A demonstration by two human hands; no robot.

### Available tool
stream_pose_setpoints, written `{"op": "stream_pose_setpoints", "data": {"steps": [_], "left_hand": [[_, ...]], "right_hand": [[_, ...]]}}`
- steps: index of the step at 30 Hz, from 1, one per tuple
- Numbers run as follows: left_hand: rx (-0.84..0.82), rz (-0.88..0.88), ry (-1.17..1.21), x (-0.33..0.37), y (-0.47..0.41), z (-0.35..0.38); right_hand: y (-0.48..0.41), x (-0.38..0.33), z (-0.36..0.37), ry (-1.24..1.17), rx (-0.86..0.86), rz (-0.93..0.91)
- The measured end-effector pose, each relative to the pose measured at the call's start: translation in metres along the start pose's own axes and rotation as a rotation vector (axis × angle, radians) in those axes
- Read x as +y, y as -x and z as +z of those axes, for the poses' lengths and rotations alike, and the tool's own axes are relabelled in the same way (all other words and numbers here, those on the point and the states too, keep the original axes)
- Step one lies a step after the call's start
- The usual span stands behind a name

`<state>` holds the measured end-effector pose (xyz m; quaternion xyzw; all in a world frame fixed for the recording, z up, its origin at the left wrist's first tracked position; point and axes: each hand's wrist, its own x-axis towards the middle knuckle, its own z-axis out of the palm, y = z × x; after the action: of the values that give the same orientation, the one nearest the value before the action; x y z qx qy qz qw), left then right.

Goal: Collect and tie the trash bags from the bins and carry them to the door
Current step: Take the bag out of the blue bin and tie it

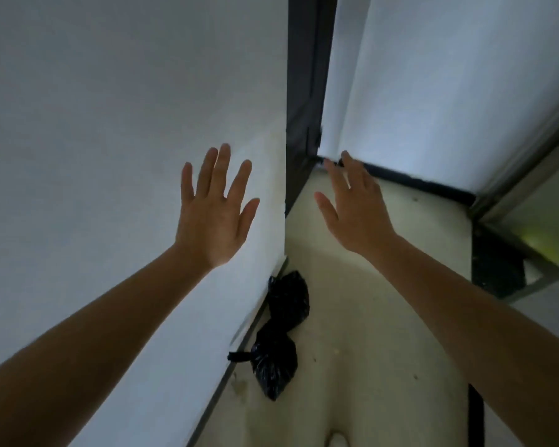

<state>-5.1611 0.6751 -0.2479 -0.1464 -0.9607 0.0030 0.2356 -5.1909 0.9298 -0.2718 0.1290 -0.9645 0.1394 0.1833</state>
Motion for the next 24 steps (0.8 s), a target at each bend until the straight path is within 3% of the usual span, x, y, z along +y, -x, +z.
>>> {"op": "stream_pose_setpoints", "data": {"steps": [3,6,9,12,18,24], "left_hand": [[0.174,-0.071,-0.073,-0.013,-0.026,-0.109],[0.246,-0.225,-0.185,-0.024,-0.013,-0.187],[0.270,-0.454,-0.289,-0.025,0.034,-0.234],[0.197,-0.691,-0.376,-0.014,0.123,-0.260],[0.028,-1.046,-0.694,0.038,0.366,-0.377],[0.046,-1.464,-1.008,0.165,0.598,-0.549]], "right_hand": [[-0.038,-0.031,-0.097,-0.012,0.155,-0.114],[-0.057,-0.066,-0.156,-0.084,0.264,-0.231],[-0.060,-0.114,-0.170,-0.180,0.316,-0.359],[-0.032,-0.175,-0.157,-0.273,0.255,-0.555],[0.103,-0.346,-0.153,-0.482,0.041,-1.012],[0.322,-0.509,-0.246,-0.776,-0.075,-1.394]]}}
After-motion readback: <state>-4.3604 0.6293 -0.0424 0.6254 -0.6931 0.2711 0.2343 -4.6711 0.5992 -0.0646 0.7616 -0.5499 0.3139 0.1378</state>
